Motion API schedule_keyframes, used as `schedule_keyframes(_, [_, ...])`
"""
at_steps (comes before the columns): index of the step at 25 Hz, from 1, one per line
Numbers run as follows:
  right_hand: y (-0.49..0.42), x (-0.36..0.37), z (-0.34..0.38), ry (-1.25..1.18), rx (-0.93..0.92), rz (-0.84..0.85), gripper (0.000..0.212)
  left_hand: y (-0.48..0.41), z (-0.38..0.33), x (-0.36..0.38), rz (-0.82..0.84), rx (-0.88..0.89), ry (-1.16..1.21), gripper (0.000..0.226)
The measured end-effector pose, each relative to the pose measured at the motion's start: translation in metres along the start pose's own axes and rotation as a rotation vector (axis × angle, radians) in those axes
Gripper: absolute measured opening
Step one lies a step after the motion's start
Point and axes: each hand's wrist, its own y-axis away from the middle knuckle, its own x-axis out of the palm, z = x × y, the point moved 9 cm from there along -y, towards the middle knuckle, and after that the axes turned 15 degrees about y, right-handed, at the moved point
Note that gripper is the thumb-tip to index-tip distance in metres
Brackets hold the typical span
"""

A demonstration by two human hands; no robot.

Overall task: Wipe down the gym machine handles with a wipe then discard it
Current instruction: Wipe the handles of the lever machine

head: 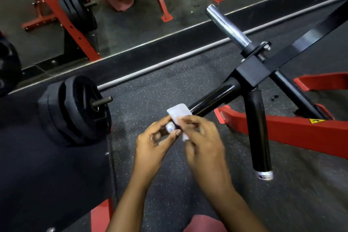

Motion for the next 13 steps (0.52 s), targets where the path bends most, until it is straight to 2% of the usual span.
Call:
schedule_keyframes(3, [0.004, -0.015, -0.065, -0.317, 0.505, -0.234, 0.042, 0.007, 0.000, -0.004, -0.037, -0.010, 0.055, 0.039])
schedule_keyframes(5, [0.005, -0.010, -0.078, -0.369, 0.687, -0.338, 0.039, 0.007, 0.000, -0.003, -0.042, -0.015, 0.075, 0.039])
schedule_keyframes(10, [0.032, 0.022, -0.039, -0.463, 0.723, -0.427, 0.041, 0.004, -0.001, -0.003, -0.023, -0.026, 0.058, 0.038])
schedule_keyframes(13, [0.064, 0.039, -0.006, -0.548, 0.765, -0.356, 0.044, 0.004, -0.002, -0.002, -0.022, -0.032, 0.069, 0.038])
